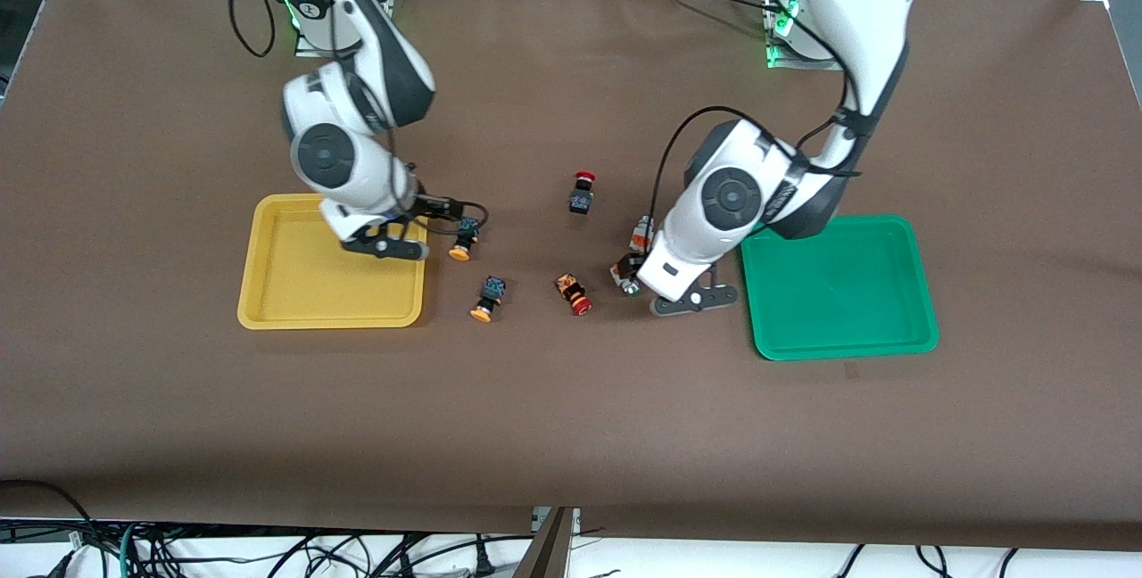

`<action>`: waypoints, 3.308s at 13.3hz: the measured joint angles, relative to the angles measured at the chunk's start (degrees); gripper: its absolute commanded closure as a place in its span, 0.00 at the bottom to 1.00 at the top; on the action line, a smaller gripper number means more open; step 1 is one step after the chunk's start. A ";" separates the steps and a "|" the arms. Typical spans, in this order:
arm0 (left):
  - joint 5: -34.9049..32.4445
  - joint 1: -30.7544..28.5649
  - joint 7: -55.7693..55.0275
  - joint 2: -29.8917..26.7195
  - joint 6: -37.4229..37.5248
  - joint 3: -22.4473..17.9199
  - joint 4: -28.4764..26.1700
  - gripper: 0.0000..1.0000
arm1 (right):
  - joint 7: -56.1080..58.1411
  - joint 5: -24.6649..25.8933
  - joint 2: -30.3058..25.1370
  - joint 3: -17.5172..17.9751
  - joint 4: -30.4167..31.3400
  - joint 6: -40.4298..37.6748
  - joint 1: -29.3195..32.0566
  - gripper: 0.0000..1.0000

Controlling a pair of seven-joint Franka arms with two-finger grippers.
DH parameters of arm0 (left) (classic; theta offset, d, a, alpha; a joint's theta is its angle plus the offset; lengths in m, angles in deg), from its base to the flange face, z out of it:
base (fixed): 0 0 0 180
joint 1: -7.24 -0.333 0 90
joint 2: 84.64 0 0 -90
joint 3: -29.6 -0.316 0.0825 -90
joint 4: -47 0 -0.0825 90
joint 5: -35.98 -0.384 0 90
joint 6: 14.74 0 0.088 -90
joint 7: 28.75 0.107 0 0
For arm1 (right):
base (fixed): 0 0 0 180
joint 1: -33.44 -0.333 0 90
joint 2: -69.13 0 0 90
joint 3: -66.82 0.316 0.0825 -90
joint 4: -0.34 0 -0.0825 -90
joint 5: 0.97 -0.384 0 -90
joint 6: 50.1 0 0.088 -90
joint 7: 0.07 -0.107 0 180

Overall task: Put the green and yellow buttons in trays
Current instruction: 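Lower the right gripper to yellow, the left gripper to green buttons, then close both grippers on the yellow and green buttons, then move the right gripper to the yellow tray, the left gripper to green, then release both buttons into the trays and reach for the next buttons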

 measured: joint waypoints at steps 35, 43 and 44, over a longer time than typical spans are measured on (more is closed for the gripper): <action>-9.56 -18.17 31.87 -4.74 2.89 -0.96 -13.92 0.00 | 36.95 0.20 5.91 -24.97 0.29 -2.63 -2.02 0.17; -9.54 -7.72 13.16 -3.64 6.47 8.72 -7.73 0.00 | 21.70 -5.80 4.67 -19.56 -5.66 -2.62 -6.21 0.15; -9.54 -5.65 12.32 -2.20 4.82 8.71 -7.71 0.00 | 17.84 -7.33 4.86 -17.98 -6.90 -2.58 -6.71 0.15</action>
